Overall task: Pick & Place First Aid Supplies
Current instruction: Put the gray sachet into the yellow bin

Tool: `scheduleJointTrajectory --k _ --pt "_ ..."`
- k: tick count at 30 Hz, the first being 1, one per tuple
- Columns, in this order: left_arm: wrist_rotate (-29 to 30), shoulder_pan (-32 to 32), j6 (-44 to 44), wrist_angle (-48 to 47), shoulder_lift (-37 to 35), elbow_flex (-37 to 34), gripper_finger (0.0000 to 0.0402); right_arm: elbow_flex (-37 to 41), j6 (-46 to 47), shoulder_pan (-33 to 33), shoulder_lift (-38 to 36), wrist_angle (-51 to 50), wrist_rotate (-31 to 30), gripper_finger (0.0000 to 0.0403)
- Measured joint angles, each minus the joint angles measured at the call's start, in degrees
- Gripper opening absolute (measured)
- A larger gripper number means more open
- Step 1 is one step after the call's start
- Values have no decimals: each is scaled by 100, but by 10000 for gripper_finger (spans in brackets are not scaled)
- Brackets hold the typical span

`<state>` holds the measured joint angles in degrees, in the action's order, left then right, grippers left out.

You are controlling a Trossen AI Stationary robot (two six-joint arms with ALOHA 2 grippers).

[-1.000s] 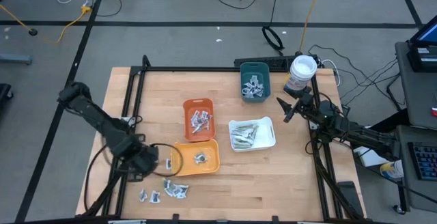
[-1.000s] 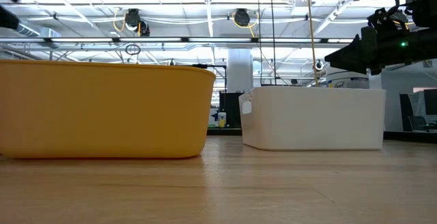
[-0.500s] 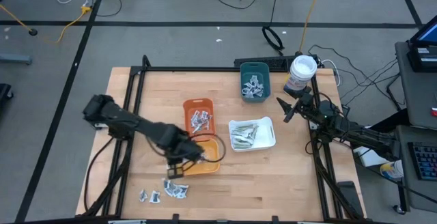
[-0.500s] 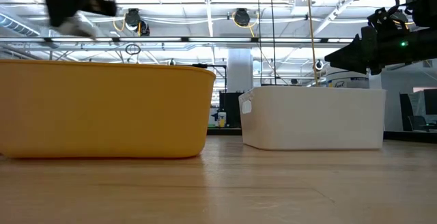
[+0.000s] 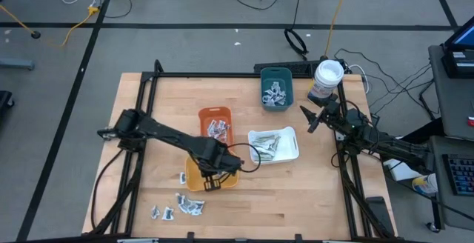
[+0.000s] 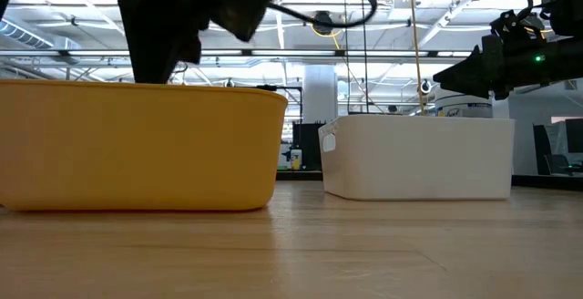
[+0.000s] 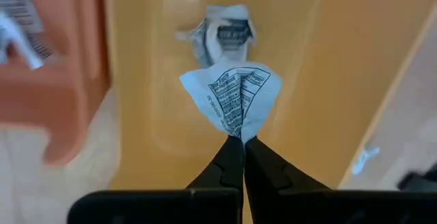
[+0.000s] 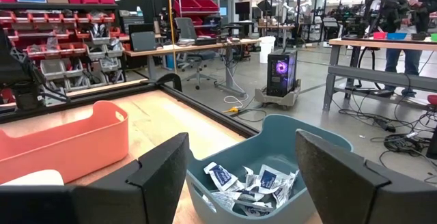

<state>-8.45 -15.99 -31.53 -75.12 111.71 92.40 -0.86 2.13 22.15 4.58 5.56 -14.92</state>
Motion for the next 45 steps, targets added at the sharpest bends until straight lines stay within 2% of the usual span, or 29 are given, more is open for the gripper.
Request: scheduleJointTrajectory --k 6,11,15,23,29,34,40,45 --pt "-14 7 -137 411 354 0 4 2 0 -1 0 1 2 263" --pt "-3 28 -220 585 364 0 35 0 -2 -2 0 1 0 263" --pt "-4 28 -232 661 364 0 86 0 0 -1 -2 2 2 263" --pt "-57 14 -371 622 248 -4 219 0 -2 -1 -1 2 2 263" --pt "-55 -101 -21 657 -114 -133 272 0 0 0 -2 2 0 263" --pt "142 -276 710 1214 -779 -873 294 1 -2 -1 -1 2 2 263" --pt "315 -550 706 2054 -1934 -2180 305 1 -2 -1 0 1 0 263" --pt "579 -817 765 2682 -2963 -3172 298 0 -2 0 0 0 2 263"
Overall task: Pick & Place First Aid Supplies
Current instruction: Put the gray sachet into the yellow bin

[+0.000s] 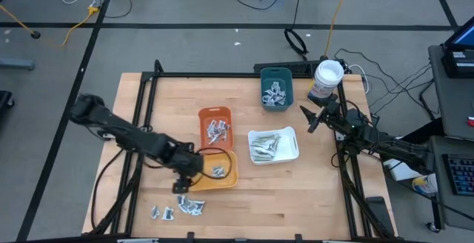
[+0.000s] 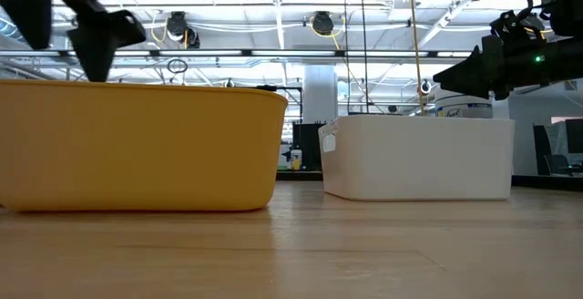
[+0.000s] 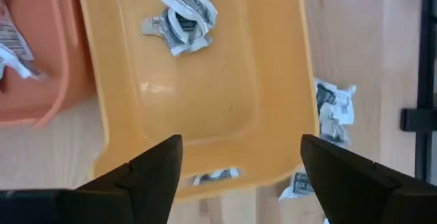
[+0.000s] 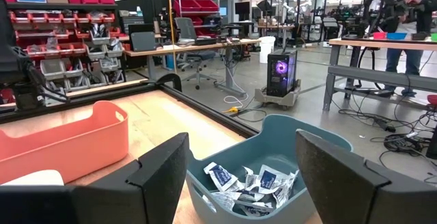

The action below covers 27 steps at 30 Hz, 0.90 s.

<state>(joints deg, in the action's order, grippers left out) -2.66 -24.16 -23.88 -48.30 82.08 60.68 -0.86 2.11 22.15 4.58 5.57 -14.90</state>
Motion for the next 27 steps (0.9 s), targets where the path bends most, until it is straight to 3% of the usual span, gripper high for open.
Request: scheduleJointTrajectory --k 14,20,27 --pt "935 -854 -270 1287 -2178 -2379 294 1 0 -1 0 2 -1 263" --pt "1228 -1172 -963 1780 -2515 -3161 284 0 0 0 -2 2 -2 263" --pt "1527 -1544 -1241 3158 -2551 -4091 270 0 0 -1 0 2 -2 263"
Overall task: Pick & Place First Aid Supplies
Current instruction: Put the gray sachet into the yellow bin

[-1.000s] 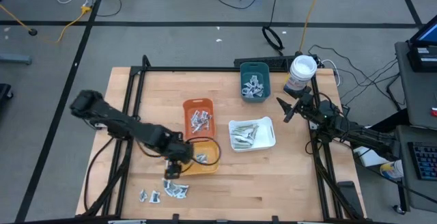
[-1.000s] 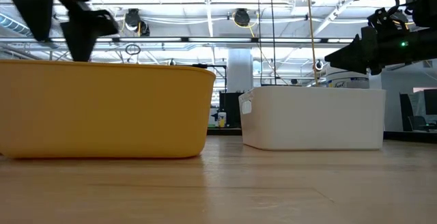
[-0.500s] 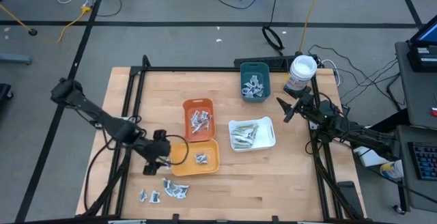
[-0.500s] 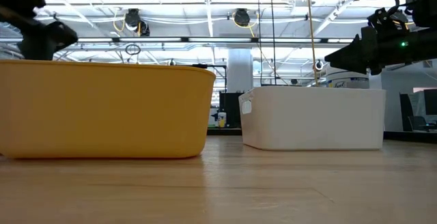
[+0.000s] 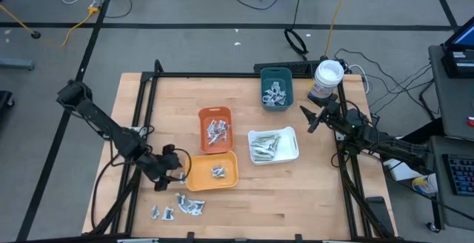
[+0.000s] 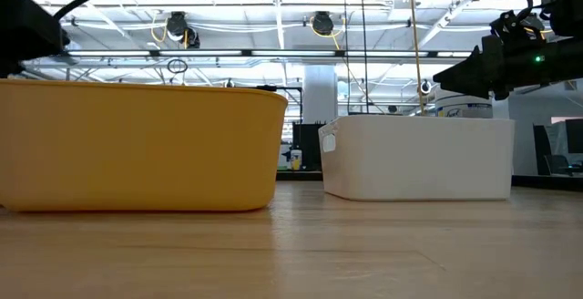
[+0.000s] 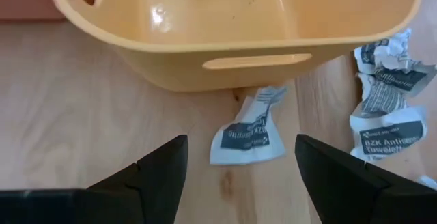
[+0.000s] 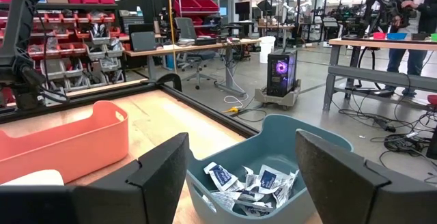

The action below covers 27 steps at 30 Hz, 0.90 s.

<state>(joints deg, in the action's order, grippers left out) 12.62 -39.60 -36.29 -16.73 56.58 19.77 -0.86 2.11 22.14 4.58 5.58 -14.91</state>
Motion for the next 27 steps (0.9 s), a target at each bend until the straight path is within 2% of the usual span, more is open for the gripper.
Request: scheduleJointTrajectory --k 4,9,14,22,27 --pt "273 -186 -8 718 0 -421 263 1 1 -1 0 0 1 263" --pt "576 -322 15 866 0 -612 253 0 0 -1 0 0 2 263" --pt "496 -330 170 1122 27 -728 248 1 2 -1 0 0 1 263" --pt "437 -330 212 1866 764 -728 254 0 2 -1 0 -2 0 263" --pt "416 -330 186 1989 1181 -571 255 0 2 -1 0 0 0 263"
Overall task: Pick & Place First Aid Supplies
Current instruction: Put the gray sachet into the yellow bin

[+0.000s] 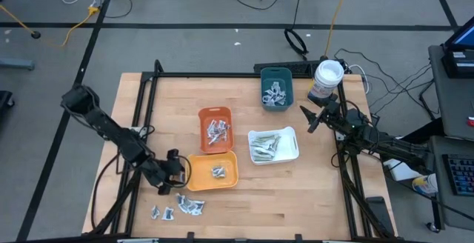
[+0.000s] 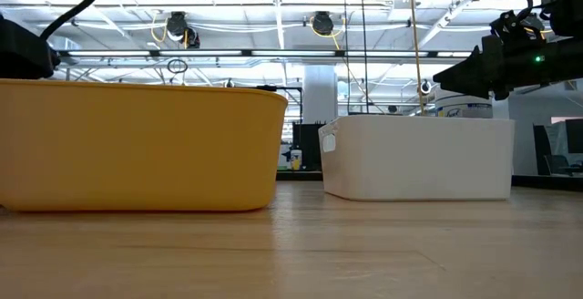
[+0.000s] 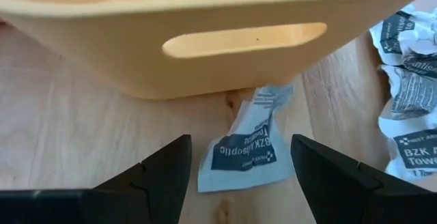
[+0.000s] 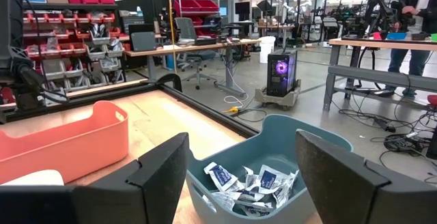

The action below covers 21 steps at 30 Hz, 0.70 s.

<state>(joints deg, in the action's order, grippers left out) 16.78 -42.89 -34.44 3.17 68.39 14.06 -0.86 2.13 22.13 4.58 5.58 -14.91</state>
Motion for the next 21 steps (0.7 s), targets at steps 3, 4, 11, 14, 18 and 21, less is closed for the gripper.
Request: scheduleJointTrajectory --k 3,4,11,14,18,21 --pt "33 -3 156 80 157 36 255 2 -1 1 -1 0 0 263" --pt "37 -4 184 90 195 38 255 2 -1 0 0 -1 -1 263" --pt "122 -37 130 79 467 42 199 0 -1 0 0 0 1 263" --pt "195 -33 -55 85 615 51 145 0 -1 1 -1 0 1 263" --pt "242 -27 -352 96 705 51 62 0 0 2 0 0 2 263" --pt "176 -81 -588 123 709 48 14 2 -2 2 -2 0 -1 263"
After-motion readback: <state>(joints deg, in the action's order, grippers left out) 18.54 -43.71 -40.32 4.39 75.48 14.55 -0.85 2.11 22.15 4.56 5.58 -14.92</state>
